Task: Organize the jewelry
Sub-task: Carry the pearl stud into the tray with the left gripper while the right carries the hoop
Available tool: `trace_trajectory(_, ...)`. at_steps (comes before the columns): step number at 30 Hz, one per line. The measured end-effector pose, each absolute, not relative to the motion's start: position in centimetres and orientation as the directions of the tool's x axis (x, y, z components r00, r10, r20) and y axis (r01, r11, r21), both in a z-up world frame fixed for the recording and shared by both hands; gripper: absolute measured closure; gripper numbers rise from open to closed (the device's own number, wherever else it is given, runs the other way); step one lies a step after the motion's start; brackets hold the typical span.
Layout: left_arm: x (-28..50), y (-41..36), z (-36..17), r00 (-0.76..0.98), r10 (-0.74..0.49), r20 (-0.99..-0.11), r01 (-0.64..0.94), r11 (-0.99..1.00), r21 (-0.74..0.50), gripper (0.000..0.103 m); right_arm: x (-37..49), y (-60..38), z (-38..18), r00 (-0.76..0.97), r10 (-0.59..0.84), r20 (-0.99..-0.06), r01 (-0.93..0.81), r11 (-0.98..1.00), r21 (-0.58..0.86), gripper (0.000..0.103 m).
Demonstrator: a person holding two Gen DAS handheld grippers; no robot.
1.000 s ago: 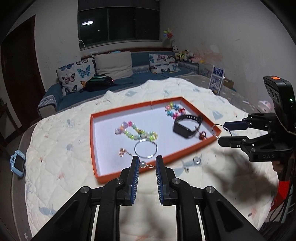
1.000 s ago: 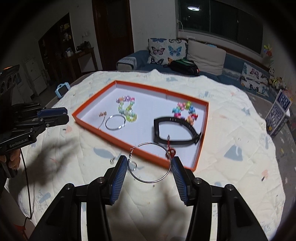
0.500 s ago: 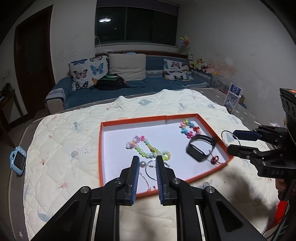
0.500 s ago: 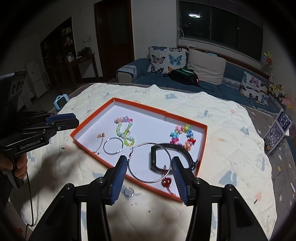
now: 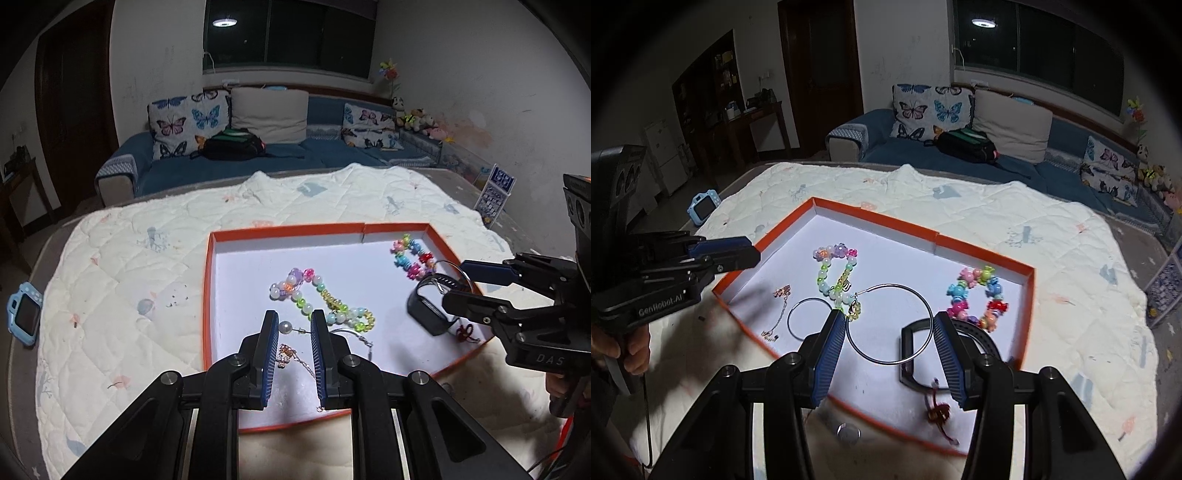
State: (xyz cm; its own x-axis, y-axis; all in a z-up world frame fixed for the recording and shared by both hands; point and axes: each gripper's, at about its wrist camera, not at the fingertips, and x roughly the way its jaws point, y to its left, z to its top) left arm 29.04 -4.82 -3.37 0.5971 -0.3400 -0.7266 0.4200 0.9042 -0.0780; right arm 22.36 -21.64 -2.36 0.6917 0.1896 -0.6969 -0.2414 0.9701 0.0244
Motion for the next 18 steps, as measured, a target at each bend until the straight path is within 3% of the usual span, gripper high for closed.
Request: trace_trajectory(18, 32.3, -5.2, -7.3, 0.55, -0.295, -0.781, 0.394, 0.917, -0.069, 0.083, 28.3, -21.4, -5.3, 0.614, 0.223, -0.757, -0.214, 0.97, 0.112, 0.048)
